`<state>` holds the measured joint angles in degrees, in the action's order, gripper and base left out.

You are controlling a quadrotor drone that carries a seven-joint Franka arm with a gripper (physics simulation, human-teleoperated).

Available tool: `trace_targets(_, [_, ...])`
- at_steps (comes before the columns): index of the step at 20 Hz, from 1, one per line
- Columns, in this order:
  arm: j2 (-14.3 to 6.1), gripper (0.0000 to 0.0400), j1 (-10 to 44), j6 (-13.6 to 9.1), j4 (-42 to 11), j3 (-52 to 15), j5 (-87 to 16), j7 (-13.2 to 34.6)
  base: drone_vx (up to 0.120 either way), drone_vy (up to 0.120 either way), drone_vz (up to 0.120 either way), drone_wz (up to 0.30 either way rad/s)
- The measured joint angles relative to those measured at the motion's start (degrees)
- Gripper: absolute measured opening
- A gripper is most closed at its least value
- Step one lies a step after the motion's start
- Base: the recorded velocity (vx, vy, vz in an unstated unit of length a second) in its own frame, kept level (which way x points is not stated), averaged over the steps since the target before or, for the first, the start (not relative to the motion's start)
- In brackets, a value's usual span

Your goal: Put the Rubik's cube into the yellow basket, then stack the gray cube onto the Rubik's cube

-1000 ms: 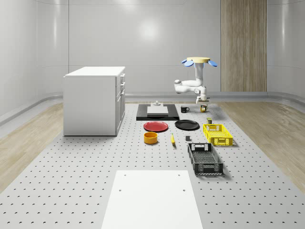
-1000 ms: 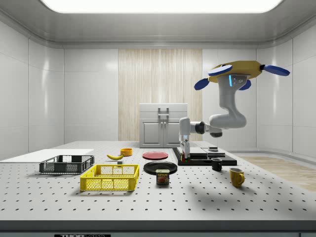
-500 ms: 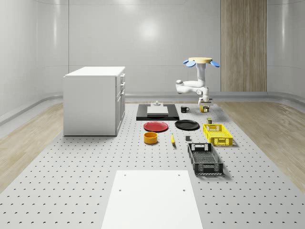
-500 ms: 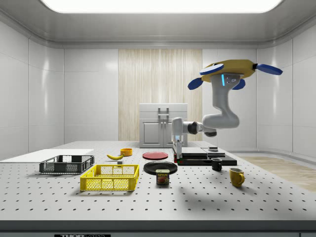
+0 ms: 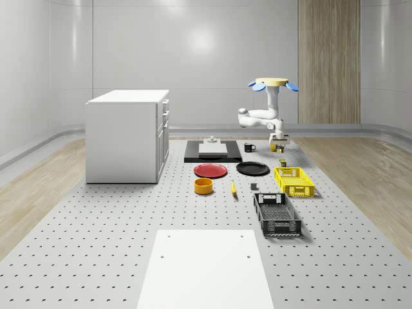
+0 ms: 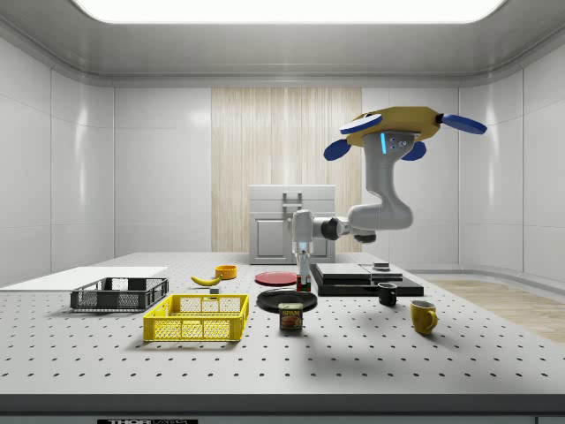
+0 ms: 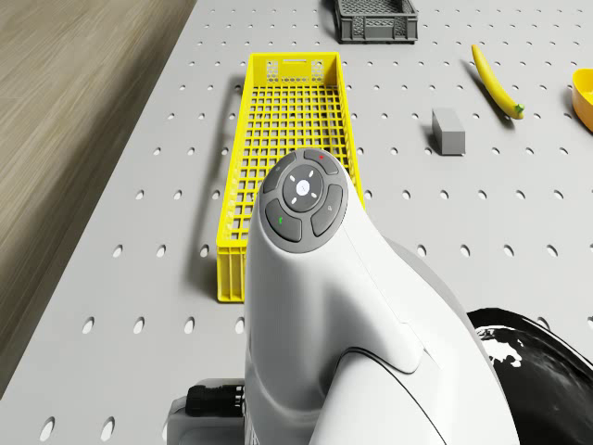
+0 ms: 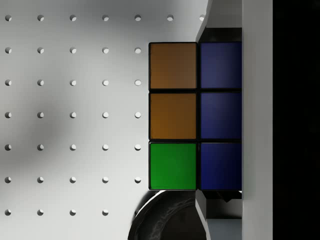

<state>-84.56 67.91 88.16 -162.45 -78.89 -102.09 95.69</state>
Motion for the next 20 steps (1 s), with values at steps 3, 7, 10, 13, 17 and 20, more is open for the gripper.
trace_targets(3, [-0.3, 0.0325, 0.1, 0.3, 0.0, 0.0, 0.1, 0.1, 0.120, 0.000, 0.000, 0.000])
trace_targets(7, [-0.8, 0.0325, 0.2, 0.7, 0.0, -0.1, 0.3, 0.1, 0.120, 0.000, 0.000, 0.000])
trace_targets(10, [-1.1, 0.0325, 0.2, 1.0, 0.0, -0.1, 0.5, 0.2, 0.120, 0.000, 0.000, 0.000])
trace_targets(13, [-1.4, 0.0325, 0.3, 1.3, 0.1, -0.2, 0.6, 0.2, 0.120, 0.000, 0.000, 0.000])
trace_targets(17, [-1.8, 0.0325, 0.4, 1.7, 0.1, -0.2, 0.7, 0.3, 0.120, 0.000, 0.000, 0.000])
trace_targets(20, [-2.1, 0.0325, 0.4, 1.9, 0.1, -0.2, 0.8, 0.3, 0.120, 0.000, 0.000, 0.000])
